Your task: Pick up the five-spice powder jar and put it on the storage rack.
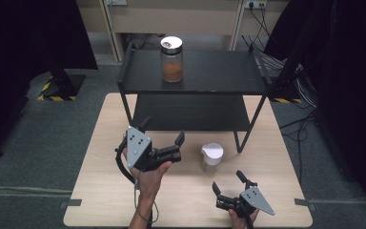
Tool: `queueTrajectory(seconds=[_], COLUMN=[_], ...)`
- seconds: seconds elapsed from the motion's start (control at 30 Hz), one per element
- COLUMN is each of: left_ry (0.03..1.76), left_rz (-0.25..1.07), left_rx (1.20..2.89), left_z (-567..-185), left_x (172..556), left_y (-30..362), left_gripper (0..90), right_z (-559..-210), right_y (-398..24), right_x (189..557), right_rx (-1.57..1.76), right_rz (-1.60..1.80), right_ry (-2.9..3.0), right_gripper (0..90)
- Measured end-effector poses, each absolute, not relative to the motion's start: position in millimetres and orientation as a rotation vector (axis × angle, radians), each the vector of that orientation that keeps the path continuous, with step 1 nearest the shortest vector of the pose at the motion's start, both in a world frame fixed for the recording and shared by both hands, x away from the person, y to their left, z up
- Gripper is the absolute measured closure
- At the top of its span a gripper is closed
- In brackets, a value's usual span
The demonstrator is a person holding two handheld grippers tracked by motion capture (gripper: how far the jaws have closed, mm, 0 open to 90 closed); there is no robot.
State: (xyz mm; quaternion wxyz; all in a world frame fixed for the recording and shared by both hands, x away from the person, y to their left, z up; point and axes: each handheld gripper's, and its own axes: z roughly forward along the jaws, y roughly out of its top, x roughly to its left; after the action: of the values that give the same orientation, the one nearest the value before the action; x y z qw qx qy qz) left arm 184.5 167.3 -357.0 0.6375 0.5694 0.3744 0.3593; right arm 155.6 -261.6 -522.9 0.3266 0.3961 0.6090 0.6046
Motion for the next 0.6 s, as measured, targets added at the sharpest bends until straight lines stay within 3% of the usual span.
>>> queueTrajectory(seconds=[0.6], left_ry=[0.922], left_rz=[0.8], left_rx=[1.341], left_z=[-468], left_x=[172], left_y=[174], left_gripper=[0.2], right_z=[-523], right_y=[-261], right_x=[156], right_rx=[1.037], right_rz=[1.582], right_ry=[1.597], right_gripper=[0.4])
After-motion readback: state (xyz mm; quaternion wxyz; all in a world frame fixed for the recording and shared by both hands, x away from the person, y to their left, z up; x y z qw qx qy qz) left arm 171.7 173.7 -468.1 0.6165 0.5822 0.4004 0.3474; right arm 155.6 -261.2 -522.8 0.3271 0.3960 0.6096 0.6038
